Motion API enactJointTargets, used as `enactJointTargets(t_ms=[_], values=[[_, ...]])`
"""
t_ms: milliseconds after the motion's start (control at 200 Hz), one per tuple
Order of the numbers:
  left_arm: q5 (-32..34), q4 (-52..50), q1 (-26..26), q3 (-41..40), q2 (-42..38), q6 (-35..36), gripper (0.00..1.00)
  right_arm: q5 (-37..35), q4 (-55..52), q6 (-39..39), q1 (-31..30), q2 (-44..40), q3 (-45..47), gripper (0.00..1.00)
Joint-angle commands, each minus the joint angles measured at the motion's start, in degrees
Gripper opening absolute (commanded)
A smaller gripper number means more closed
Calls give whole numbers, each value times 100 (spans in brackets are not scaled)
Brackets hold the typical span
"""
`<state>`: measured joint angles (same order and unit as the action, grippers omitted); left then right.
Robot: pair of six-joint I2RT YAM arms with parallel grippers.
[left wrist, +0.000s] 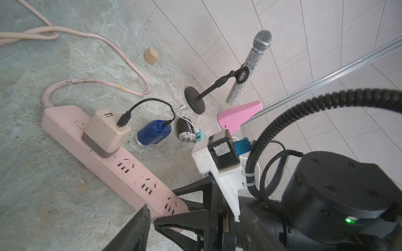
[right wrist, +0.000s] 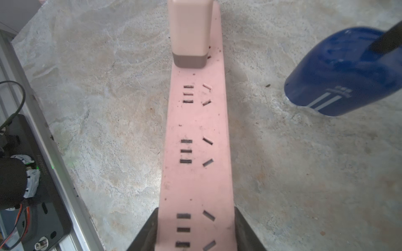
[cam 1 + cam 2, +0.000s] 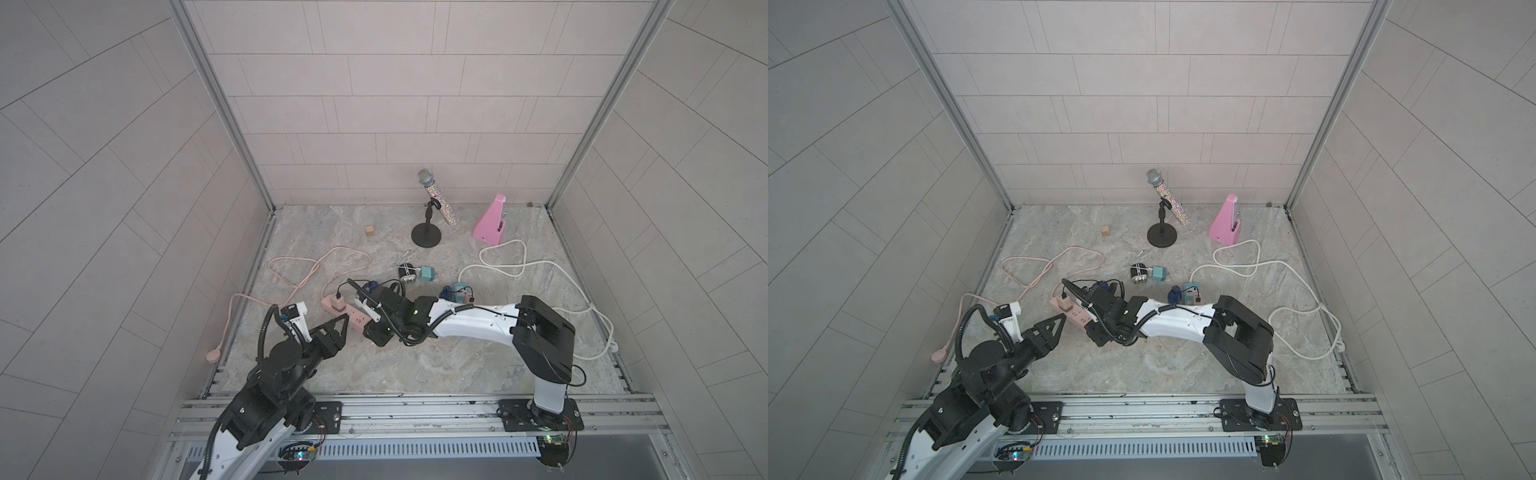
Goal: Unplug the electric shaver
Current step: Place the socket at the center of the board.
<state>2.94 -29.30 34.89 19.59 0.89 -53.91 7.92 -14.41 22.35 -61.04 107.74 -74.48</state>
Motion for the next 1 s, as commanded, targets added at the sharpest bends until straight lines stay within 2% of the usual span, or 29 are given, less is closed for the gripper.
enactJointTargets(t_ms=[0,450,510,585,816,991], values=[[117,-14,-18,18,-67,109,69,-530,-272,-12,-5,161,-1,6],[148,-39,-18,0,-64,100,69,-1113,-719,-248,-568,755,-436,19],[154,-45,-17,0,-65,100,69,-1118,-735,-253,-608,790,-478,24],[172,-71,-14,14,-70,98,69,-1144,-745,-281,-653,819,-497,36],[216,-154,-16,43,-69,100,69,-1023,-714,-292,-664,871,-511,58],[225,-190,-20,53,-64,104,69,-935,-659,-283,-671,880,-466,65]])
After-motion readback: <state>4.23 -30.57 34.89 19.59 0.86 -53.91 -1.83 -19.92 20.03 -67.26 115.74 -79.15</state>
